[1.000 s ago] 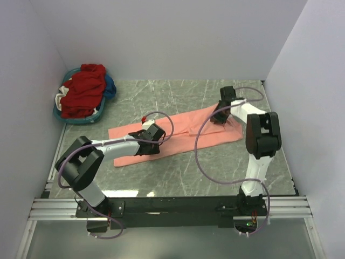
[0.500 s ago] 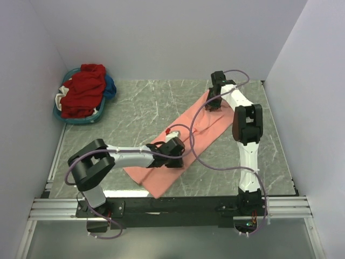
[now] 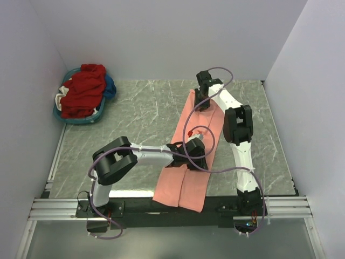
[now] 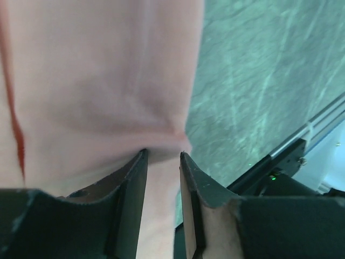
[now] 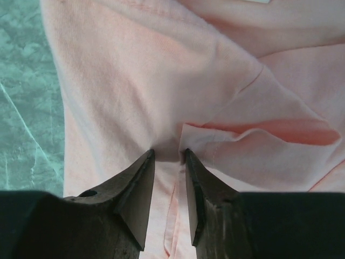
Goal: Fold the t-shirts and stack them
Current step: Fold the tshirt
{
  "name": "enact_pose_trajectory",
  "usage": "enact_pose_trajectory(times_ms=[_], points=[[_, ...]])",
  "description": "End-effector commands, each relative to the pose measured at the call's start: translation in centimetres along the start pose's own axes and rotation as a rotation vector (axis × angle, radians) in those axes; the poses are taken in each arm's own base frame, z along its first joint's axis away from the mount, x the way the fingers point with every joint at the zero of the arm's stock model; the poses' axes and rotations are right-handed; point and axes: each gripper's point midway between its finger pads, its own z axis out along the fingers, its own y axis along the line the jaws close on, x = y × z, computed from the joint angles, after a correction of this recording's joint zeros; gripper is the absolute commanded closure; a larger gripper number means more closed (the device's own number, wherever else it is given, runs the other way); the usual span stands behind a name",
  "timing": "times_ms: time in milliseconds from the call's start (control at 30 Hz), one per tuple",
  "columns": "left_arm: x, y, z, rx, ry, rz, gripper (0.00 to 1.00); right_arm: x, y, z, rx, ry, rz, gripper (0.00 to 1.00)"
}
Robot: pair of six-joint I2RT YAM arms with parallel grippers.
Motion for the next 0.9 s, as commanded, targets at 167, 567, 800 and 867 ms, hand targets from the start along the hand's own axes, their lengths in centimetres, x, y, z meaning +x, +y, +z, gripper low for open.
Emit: enact_pose_trajectory(times_ms=[167, 567, 800, 867], points=[[-3.2, -3.0, -3.2, 0.102, -0.070, 0.051, 0.61, -4.8, 1.0, -6.3, -0.026, -0.177, -0.027, 0.50], [-0.9, 0.6, -7.5, 0.108, -0.003, 0.196, 0.55, -2.1, -2.0, -12.4, -0.034, -0.250, 0.131, 0.46], [3.2, 4.8, -8.3, 0.075, 0.074, 0.216, 0.55, 3.6, -4.1, -10.7, 0.005, -0.203, 0.141, 0.47], [4.2, 5.5, -8.3, 0.068, 0.093, 0.218, 0.55, 4.4, -4.3, -10.0, 0.011, -0.187, 0.141, 0.47]])
